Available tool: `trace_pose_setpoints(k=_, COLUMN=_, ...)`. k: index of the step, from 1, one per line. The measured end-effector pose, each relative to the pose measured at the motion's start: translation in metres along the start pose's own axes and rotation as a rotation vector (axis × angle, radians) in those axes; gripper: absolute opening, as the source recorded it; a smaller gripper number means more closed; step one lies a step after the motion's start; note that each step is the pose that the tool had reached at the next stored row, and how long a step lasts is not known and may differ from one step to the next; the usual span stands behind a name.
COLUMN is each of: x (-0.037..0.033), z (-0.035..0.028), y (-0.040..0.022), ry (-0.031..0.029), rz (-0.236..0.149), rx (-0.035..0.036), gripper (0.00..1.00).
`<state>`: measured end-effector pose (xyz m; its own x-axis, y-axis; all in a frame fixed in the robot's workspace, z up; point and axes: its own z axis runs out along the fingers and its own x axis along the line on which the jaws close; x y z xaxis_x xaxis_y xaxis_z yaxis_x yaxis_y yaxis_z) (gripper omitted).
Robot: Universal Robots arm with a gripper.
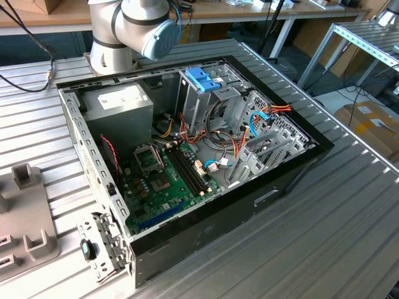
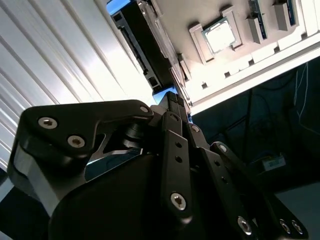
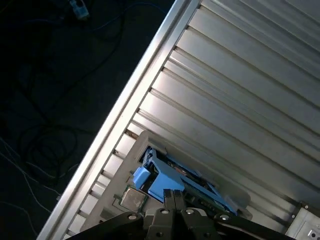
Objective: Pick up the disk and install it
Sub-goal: 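Pick up the disk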
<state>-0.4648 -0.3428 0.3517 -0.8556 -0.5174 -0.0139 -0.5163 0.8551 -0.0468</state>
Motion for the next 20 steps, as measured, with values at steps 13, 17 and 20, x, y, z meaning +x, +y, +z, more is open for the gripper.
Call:
trace_pose_setpoints(k=13, x=0.0000, z=0.0001, y=0.0000, ry=-0.0088, rz=-0.187, rx=-0.0026, gripper=0.11)
trace_pose_setpoints(k=17, x=0.0000, z=0.0001, y=0.0000, ry=-0.0110, rz=-0.234, rx=-0.0033, gripper=0.11)
trace_pose_setpoints(k=20, x=0.0000, z=0.0001, y=0.0000, ry=-0.0124, rz=-0.265, rx=-0.0037, gripper=0.11)
